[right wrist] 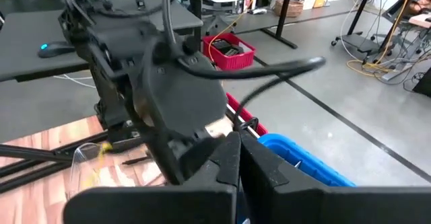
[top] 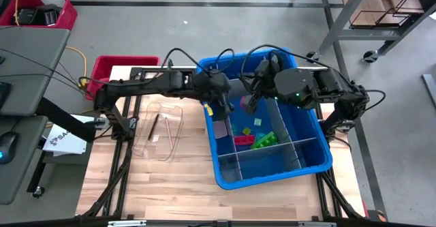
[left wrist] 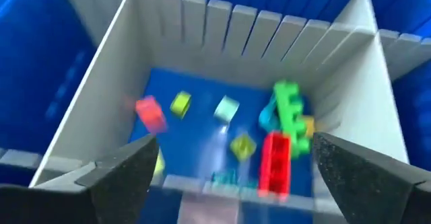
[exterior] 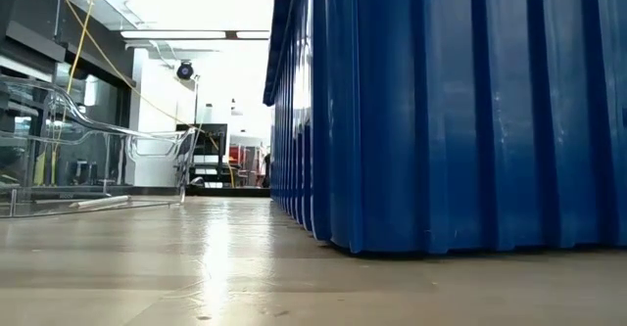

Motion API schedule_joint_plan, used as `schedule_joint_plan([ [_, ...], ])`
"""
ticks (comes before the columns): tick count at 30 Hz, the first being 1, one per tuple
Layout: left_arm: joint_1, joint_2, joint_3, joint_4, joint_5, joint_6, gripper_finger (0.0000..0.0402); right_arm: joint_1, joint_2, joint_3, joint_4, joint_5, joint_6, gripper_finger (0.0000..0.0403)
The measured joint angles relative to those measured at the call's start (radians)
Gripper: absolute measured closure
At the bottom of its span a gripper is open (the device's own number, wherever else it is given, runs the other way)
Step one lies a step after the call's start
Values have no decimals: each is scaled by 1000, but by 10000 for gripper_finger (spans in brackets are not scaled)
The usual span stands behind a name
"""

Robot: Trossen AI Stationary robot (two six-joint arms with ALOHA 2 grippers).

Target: Sort blocks

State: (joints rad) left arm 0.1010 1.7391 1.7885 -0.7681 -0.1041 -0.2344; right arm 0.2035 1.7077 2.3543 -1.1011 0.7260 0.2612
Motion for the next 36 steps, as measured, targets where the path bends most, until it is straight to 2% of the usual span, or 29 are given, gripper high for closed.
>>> schedule_joint_plan([
  [3,-27,-58,-18,-105,-44,-28,28,0,0,0,-1,0,-11,403],
  [7,-101,-185,-146,-154,-163,-132,39,0,0,0,-2,0,-34,403],
  [11,-175,-353,-345,-178,-269,-382,40,0,0,0,-15,-2,-34,403],
  [16,-243,-515,-545,-343,-273,-778,40,0,0,0,-17,-2,-35,403],
  [20,-250,-579,-683,-480,-284,-995,44,0,0,0,-18,-3,-35,403],
  [26,-223,-592,-906,-362,-150,-1173,68,0,0,0,-18,-3,-35,403],
  [30,-190,-582,-1027,-239,-149,-1334,91,0,0,0,-17,-3,-35,403],
  [36,-125,-549,-1161,-94,-136,-1441,123,0,0,0,-17,-4,-34,403],
])
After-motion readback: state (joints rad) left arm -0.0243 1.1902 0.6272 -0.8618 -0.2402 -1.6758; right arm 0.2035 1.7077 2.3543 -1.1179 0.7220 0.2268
